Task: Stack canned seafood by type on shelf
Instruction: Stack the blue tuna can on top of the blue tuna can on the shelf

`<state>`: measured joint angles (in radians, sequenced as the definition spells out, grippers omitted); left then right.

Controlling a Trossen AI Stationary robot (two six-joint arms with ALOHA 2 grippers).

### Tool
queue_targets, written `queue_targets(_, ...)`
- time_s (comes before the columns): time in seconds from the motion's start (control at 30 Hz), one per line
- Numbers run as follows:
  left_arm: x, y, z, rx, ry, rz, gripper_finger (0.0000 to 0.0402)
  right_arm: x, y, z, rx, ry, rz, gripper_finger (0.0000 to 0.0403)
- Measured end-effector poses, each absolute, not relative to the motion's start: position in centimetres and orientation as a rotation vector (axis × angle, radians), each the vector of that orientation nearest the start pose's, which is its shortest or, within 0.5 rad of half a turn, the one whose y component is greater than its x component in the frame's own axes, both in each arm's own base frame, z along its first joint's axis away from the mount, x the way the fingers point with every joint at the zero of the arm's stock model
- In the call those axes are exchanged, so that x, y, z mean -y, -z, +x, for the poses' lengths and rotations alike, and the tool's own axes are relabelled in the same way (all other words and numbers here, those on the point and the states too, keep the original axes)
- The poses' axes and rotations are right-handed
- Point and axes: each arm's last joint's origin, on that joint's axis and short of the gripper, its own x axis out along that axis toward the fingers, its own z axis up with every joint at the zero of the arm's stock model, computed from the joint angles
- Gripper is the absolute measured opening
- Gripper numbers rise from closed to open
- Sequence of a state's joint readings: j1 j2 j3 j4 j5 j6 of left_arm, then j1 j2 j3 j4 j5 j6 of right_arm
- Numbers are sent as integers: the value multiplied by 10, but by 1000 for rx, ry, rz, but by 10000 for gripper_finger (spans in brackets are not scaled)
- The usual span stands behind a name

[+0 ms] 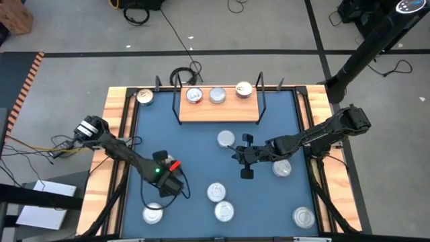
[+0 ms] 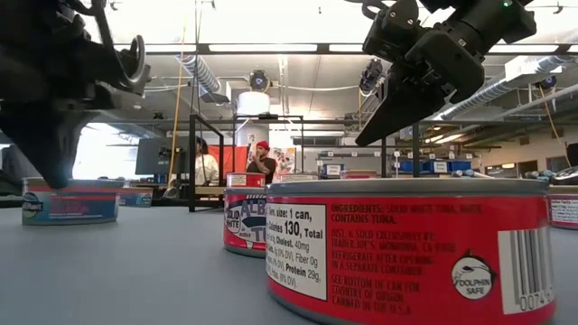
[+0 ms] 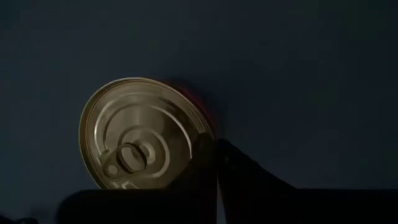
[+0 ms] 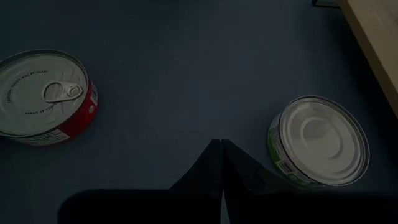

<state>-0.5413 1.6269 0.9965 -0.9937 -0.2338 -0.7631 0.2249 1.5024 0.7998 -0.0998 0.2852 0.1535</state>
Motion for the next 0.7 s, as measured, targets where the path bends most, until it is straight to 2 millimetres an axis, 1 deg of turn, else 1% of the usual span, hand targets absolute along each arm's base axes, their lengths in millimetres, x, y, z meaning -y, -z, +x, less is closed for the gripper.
queue_targets(0.17,128,-183,239,-1454,-267,36,2,-58,-186,288,-771,115,-60,11)
queue_targets(0.47,122,-209,261,-1396,-158,97,1,-57,-185,288,-778,115,-63,11)
queue_targets(0.57,118,-220,270,-1364,-126,115,1,-58,-185,287,-786,101,-59,11)
queue_targets(0.7,107,-231,279,-1349,-104,147,0,-58,-183,286,-808,100,-60,12)
